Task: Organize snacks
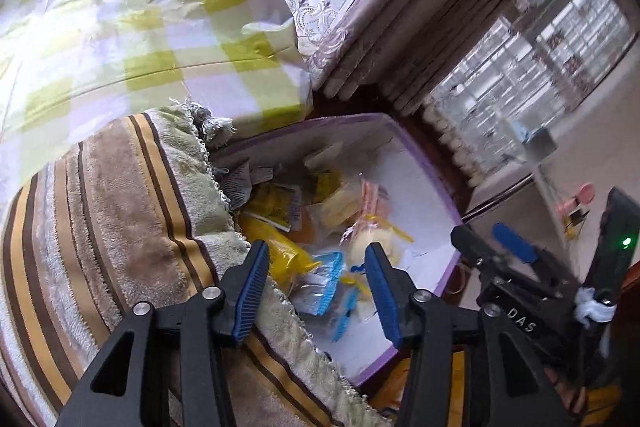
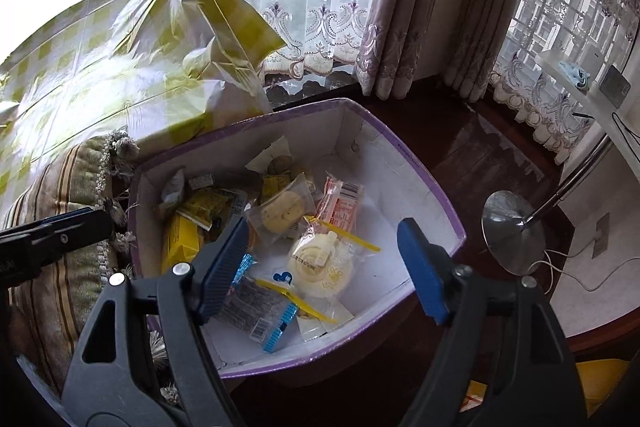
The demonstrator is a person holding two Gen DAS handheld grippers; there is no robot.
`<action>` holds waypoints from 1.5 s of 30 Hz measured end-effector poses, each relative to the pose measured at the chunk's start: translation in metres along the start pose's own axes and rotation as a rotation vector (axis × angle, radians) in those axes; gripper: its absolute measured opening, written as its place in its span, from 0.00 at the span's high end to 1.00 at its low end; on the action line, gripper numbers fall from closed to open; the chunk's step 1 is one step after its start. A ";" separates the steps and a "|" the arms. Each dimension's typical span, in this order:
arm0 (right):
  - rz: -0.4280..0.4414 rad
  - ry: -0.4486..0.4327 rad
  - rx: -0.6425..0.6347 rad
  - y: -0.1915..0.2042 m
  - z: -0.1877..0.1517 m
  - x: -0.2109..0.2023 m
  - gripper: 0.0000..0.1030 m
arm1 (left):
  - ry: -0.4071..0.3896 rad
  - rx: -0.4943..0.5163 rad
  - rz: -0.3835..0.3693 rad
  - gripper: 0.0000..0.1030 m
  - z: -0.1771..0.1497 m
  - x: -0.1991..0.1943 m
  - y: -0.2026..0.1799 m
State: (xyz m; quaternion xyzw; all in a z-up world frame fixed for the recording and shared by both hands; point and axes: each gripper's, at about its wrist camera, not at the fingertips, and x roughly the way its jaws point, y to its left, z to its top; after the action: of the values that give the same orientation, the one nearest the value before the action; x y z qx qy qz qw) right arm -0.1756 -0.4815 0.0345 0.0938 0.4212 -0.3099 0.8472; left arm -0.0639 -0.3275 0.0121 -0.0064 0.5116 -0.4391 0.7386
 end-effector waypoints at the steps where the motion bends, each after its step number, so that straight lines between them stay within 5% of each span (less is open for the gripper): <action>1: 0.001 0.004 -0.004 0.000 0.000 0.001 0.24 | 0.000 0.002 0.001 0.47 -0.001 0.000 0.000; 45: 0.014 0.034 -0.019 0.006 -0.004 0.003 0.24 | -0.001 -0.003 -0.006 0.45 -0.001 0.003 0.002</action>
State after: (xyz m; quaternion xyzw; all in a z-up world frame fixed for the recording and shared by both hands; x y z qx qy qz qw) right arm -0.1732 -0.4762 0.0285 0.0940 0.4378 -0.2986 0.8428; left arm -0.0634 -0.3276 0.0087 -0.0091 0.5119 -0.4406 0.7374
